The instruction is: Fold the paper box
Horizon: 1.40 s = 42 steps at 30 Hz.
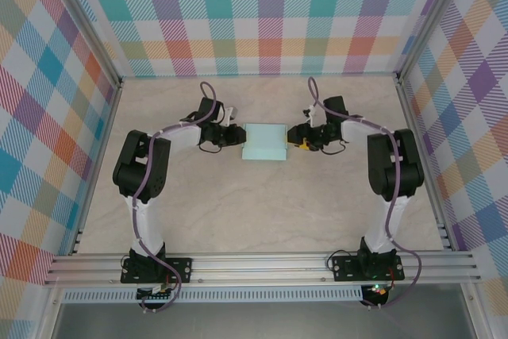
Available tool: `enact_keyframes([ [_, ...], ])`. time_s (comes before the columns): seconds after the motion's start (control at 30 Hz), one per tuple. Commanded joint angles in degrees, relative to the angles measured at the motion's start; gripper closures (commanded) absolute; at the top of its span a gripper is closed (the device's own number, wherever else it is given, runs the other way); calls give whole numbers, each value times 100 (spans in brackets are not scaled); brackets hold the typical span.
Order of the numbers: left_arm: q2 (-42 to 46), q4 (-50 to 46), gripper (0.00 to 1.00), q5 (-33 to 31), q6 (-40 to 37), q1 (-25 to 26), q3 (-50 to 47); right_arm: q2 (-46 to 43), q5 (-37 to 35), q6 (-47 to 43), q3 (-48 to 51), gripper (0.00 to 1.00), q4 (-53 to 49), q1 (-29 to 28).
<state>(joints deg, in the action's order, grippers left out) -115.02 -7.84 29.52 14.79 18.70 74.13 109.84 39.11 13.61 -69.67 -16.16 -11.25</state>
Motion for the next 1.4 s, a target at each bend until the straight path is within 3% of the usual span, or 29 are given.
enact_keyframes([
  [0.0,-258,-464,76,37,-187,-116,106,-243,-239,-251,-148,38,117,218],
  [0.37,-446,-449,78,266,-206,-259,138,315,983,2099,225,33,1146,343],
  [0.93,-517,-315,78,520,-178,-420,70,870,1309,2264,-75,32,1142,85],
  [1.37,-531,-289,78,625,-178,-420,52,1339,1436,3121,-363,35,1823,-326],
])
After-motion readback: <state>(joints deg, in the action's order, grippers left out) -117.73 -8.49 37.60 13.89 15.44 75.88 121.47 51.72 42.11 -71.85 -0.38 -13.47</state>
